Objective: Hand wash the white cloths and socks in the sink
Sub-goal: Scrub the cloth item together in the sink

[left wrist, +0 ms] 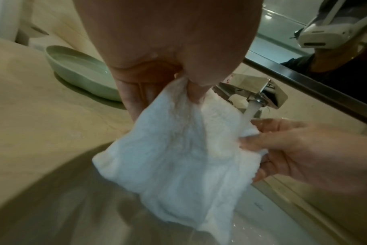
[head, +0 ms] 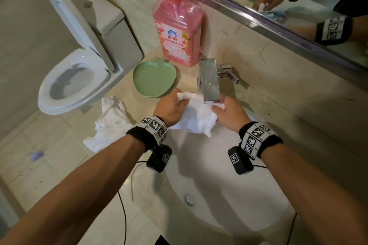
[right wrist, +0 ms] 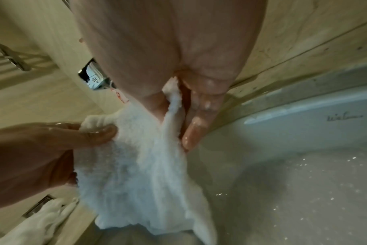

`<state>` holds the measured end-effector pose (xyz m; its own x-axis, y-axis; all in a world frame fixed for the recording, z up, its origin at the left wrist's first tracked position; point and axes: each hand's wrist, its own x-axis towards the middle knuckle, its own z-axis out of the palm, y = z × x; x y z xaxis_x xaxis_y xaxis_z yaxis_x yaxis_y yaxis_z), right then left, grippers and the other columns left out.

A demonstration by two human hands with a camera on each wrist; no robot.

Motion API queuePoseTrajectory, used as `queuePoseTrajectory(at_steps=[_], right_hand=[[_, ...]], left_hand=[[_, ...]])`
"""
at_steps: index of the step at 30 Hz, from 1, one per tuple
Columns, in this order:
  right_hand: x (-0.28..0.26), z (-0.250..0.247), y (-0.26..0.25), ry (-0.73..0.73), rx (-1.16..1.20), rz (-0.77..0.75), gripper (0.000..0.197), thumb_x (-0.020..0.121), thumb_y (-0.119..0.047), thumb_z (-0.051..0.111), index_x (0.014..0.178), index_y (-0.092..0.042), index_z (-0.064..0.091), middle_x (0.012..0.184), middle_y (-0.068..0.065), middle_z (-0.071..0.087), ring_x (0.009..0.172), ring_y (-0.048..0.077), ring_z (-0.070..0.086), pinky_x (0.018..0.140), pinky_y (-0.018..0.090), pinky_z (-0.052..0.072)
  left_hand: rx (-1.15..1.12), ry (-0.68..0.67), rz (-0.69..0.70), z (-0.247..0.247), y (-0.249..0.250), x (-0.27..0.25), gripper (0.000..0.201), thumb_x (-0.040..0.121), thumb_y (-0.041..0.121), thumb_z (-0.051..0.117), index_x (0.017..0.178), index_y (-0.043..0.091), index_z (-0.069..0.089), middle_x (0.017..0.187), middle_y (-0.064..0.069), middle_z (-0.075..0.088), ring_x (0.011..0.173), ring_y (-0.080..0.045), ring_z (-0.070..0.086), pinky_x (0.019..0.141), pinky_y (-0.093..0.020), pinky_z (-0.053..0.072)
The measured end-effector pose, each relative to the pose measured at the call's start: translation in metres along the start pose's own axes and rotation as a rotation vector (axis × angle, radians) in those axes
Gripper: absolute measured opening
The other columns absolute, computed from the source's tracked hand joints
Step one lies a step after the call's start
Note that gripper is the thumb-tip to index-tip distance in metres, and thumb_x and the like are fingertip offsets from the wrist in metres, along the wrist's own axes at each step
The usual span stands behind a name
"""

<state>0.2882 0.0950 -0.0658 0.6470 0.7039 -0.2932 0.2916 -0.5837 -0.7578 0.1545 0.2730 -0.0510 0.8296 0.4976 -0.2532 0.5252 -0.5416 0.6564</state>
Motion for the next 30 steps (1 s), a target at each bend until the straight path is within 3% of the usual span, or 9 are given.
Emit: queuePoseTrajectory(at_steps=[3, 6, 9, 12, 14, 16, 19, 24, 30], right_hand=[[0.0, 0.01, -0.006, 0.009, 0.129, 0.092, 0.026, 0.095, -0.017, 0.057, 0.121, -0.021, 0.06, 0.107, 0.006, 0.069, 0.086, 0.026, 0.071, 0.074, 0.044, 0.061], [-0.004, 0.019, -0.015, -0.072, 0.247, 0.123, 0.031, 0.084, -0.018, 0.069, 0.114, -0.012, 0.066, 0.101, 0.011, 0.073, 0.092, 0.027, 0.072, 0.08, 0.049, 0.061], [-0.009, 0.028, -0.025, -0.121, 0.176, 0.071, 0.041, 0.067, -0.031, 0.077, 0.101, -0.011, 0.066, 0.085, 0.006, 0.072, 0.086, 0.024, 0.071, 0.073, 0.035, 0.058], [-0.003, 0.021, -0.019, -0.041, 0.165, 0.096, 0.042, 0.08, -0.006, 0.07, 0.12, -0.012, 0.061, 0.098, 0.001, 0.069, 0.098, 0.024, 0.068, 0.072, 0.024, 0.051], [-0.004, 0.009, -0.012, -0.037, 0.235, 0.131, 0.051, 0.082, 0.006, 0.061, 0.126, -0.02, 0.061, 0.111, 0.002, 0.07, 0.104, 0.023, 0.065, 0.081, 0.032, 0.055], [-0.008, 0.003, -0.006, -0.053, 0.261, 0.141, 0.041, 0.082, 0.006, 0.062, 0.113, -0.02, 0.068, 0.104, 0.004, 0.074, 0.1, 0.021, 0.068, 0.085, 0.037, 0.058], [-0.015, 0.003, -0.004, -0.076, 0.408, 0.122, 0.026, 0.085, 0.004, 0.067, 0.1, -0.017, 0.073, 0.09, -0.004, 0.076, 0.091, 0.01, 0.07, 0.073, 0.021, 0.057], [-0.021, -0.006, -0.003, -0.055, 0.448, 0.093, 0.04, 0.084, 0.016, 0.054, 0.098, -0.018, 0.069, 0.097, -0.004, 0.072, 0.092, 0.006, 0.067, 0.083, 0.026, 0.056], [-0.023, -0.022, 0.005, -0.239, 0.392, 0.205, 0.05, 0.067, 0.003, 0.081, 0.101, -0.022, 0.053, 0.111, 0.006, 0.061, 0.09, 0.02, 0.062, 0.069, 0.04, 0.06]], left_hand=[[-0.07, -0.096, -0.059, 0.005, 0.001, -0.003, 0.008, 0.102, 0.035, 0.046, 0.099, 0.028, 0.046, 0.099, 0.001, 0.057, 0.094, -0.027, 0.06, 0.079, -0.036, 0.045], [-0.283, -0.263, -0.146, 0.015, 0.008, -0.005, 0.038, 0.099, 0.046, 0.046, 0.12, 0.018, 0.033, 0.102, -0.006, 0.059, 0.09, -0.027, 0.062, 0.075, -0.045, 0.052], [-0.393, -0.318, -0.153, 0.024, 0.023, -0.01, 0.051, 0.082, 0.058, 0.057, 0.115, 0.023, 0.043, 0.099, -0.004, 0.06, 0.083, -0.023, 0.06, 0.082, -0.049, 0.054], [-0.506, -0.367, -0.125, 0.025, 0.024, -0.011, 0.036, 0.073, 0.044, 0.053, 0.106, 0.031, 0.058, 0.113, 0.0, 0.061, 0.101, -0.023, 0.062, 0.091, -0.045, 0.055], [-0.484, -0.358, -0.088, 0.024, 0.015, -0.01, 0.045, 0.073, 0.025, 0.056, 0.118, 0.02, 0.049, 0.124, -0.006, 0.054, 0.103, -0.023, 0.058, 0.085, -0.029, 0.055], [-0.344, -0.335, 0.016, 0.023, 0.007, -0.006, 0.066, 0.075, 0.015, 0.072, 0.131, 0.012, 0.036, 0.132, -0.007, 0.046, 0.116, -0.023, 0.051, 0.085, -0.013, 0.047], [-0.152, -0.437, 0.132, 0.026, 0.01, 0.005, 0.091, 0.066, 0.019, 0.088, 0.14, 0.013, 0.036, 0.137, -0.004, 0.05, 0.122, -0.019, 0.051, 0.101, -0.026, 0.043], [0.02, -0.522, 0.079, 0.04, 0.016, 0.017, 0.056, 0.063, 0.032, 0.089, 0.111, 0.033, 0.06, 0.105, 0.009, 0.065, 0.098, -0.017, 0.061, 0.089, -0.029, 0.048], [0.201, -0.255, 0.203, 0.045, 0.022, 0.022, 0.038, 0.081, 0.013, 0.064, 0.119, 0.012, 0.063, 0.113, -0.013, 0.065, 0.099, -0.031, 0.064, 0.071, -0.026, 0.045]])
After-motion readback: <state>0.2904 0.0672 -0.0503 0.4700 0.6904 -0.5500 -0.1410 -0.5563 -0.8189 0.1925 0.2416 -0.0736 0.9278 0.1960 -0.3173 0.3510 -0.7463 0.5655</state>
